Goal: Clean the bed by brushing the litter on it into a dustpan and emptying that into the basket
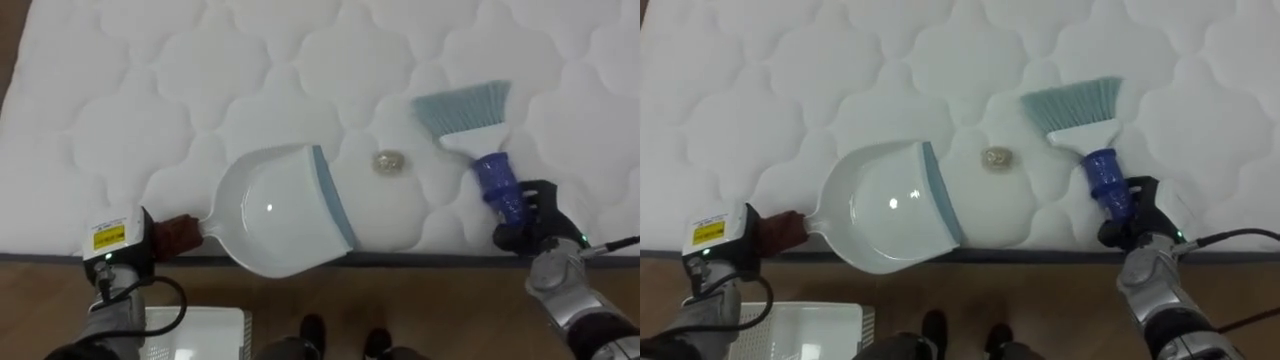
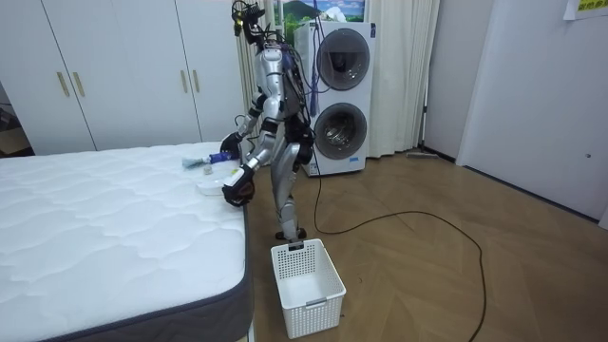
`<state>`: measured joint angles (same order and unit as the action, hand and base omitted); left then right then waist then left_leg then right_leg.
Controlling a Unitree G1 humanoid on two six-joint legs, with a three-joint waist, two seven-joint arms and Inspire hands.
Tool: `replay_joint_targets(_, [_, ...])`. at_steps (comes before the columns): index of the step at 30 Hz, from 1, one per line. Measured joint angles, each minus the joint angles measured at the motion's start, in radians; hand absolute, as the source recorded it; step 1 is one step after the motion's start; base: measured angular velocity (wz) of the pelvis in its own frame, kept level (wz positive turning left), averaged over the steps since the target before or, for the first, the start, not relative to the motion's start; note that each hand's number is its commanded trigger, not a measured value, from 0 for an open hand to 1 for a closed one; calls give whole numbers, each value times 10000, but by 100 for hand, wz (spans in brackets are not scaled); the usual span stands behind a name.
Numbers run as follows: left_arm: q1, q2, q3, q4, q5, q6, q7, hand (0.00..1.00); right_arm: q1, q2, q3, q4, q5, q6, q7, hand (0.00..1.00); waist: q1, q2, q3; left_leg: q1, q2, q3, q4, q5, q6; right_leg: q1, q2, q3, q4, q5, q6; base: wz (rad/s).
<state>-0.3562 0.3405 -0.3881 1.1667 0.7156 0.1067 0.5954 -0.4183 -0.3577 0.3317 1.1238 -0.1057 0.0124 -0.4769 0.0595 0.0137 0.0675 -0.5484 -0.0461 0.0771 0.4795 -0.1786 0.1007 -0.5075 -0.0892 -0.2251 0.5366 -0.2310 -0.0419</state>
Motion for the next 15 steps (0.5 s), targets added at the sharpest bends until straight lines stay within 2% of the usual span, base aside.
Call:
replay_joint_targets(6, [-11,0,0,-3,-5,14,1,100,-87,-3,-9,207,179,-32,2,100,-15,-1,-2,0,-3,1,-20,2,-1,-13,-11,-22,-1,0,0,0])
replay_joint_targets(15, [-148,21,2,9,21,65,3,100,-87,-4,-14,559,1373,20,150,100,-17,-6,-4,-41,0,1,46,2,0,-20,0,-4,14,-1,0,0])
